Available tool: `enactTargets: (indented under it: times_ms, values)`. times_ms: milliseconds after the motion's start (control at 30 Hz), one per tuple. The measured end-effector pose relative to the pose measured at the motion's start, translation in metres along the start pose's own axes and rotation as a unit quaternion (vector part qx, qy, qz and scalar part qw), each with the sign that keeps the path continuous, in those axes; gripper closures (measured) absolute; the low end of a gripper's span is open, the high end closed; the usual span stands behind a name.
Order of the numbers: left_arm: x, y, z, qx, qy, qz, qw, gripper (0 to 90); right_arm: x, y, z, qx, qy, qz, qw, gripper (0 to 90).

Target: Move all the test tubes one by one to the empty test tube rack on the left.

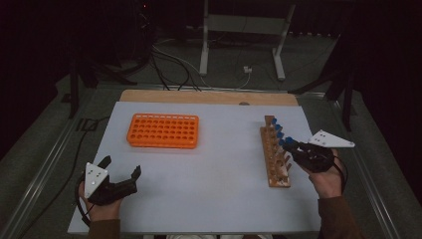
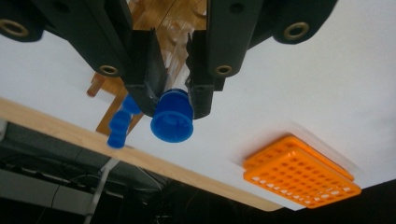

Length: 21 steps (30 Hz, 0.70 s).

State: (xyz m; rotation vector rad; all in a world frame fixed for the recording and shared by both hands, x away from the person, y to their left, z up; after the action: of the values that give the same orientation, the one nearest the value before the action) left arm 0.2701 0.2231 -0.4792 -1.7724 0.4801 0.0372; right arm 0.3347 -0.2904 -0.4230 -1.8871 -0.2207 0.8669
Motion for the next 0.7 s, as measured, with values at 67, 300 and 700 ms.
enactTargets:
  times_ms: [67, 300, 700]
  values:
    - [0.001, -0.001, -0.004, 0.001, 0.009, 0.006, 0.9999, 1.2, -0.004, -0.007, -0.003, -0.005, 0.001, -0.005, 1.0, 77.2]
    - [0.005, -0.01, -0.022, 0.027, 0.034, 0.007, 0.999, 1.2, -0.003, -0.016, -0.002, -0.009, -0.01, -0.012, 0.9998, 77.1]
    - [0.033, -0.03, -0.066, 0.04, 0.094, 0.025, 0.9945, 1.2, 0.012, -0.043, 0.013, -0.019, -0.049, -0.031, 0.9981, 77.1]
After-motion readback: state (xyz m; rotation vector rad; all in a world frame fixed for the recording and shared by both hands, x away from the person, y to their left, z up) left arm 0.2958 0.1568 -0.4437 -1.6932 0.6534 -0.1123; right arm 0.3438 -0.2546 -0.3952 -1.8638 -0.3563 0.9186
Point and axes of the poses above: each handheld gripper's, and its own axes: x roughly forward along the jaws, y roughly out of its underside, z roughly to its left, the point moved 5 cm from there along x, roughly forward along the jaws, and after that the axes turned 14 degrees about -x, right-handed, at the moved point
